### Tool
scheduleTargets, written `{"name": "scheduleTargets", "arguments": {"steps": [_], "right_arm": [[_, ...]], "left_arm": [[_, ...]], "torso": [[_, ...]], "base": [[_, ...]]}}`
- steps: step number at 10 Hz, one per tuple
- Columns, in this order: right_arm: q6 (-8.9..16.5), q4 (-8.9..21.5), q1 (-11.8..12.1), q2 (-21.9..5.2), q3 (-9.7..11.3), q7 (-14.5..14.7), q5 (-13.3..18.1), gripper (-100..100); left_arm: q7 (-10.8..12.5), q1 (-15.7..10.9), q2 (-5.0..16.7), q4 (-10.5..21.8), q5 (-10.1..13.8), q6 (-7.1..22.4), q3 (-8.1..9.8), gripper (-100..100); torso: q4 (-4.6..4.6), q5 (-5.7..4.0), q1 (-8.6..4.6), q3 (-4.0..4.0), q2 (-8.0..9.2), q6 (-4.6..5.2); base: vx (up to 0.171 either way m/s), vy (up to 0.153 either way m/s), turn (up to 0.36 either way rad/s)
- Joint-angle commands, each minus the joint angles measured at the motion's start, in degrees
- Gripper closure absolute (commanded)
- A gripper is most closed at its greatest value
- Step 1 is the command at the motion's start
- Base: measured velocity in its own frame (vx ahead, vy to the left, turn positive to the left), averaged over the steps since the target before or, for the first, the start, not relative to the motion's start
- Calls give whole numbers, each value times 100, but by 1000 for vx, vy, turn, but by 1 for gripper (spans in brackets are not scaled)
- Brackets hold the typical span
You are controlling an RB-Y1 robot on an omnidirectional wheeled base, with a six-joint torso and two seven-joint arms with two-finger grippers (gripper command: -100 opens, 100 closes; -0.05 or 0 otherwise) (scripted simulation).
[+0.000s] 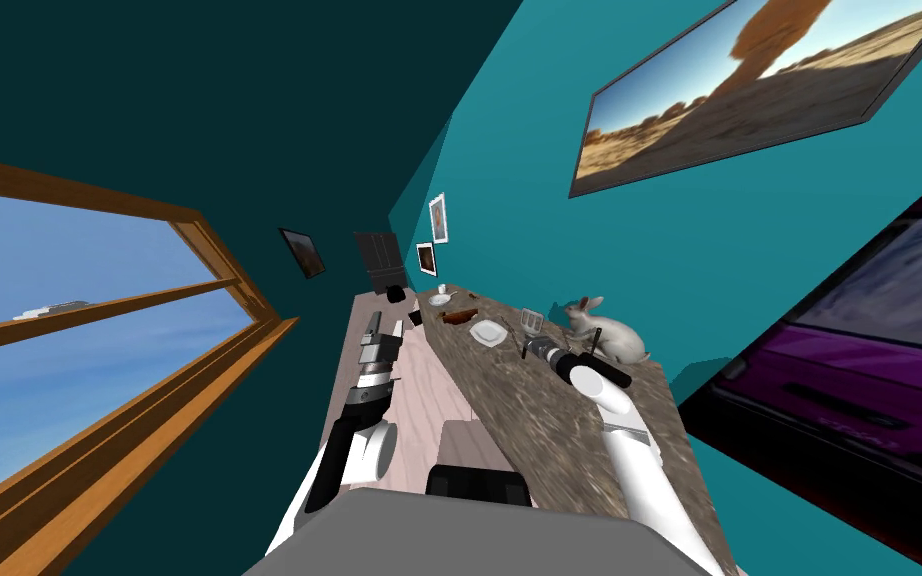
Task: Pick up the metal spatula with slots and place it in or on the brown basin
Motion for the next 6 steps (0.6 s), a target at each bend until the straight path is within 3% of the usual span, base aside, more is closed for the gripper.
{"name": "scheduleTargets", "arguments": {"steps": [1, 2, 3, 6], "right_arm": [[0, 0, 0, 0, 0, 0, 0, 100], [13, -17, 11, 2, 3, 1, -3, 0], [102, -56, 42, -162, -79, 22, 14, 100], [514, -246, 113, -542, -278, 87, 54, 100]], "left_arm": [[0, 0, 0, 0, 0, 0, 0, 0], [0, -1, 0, 0, 0, 0, 0, 0], [0, -1, 0, 0, 0, 0, 0, 0], [0, 0, -1, 0, 0, 0, -1, 0]], "torso": [[0, 0, 0, 0, 0, 0], [1, -1, -2, 3, 6, -4], [2, -1, -3, 6, 11, -3], [-4, 7, 33, -6, -9, 0]], "base": [[20, 4, -20], [0, 0, 0], [1, 42, -33], [83, 136, -53]]}}
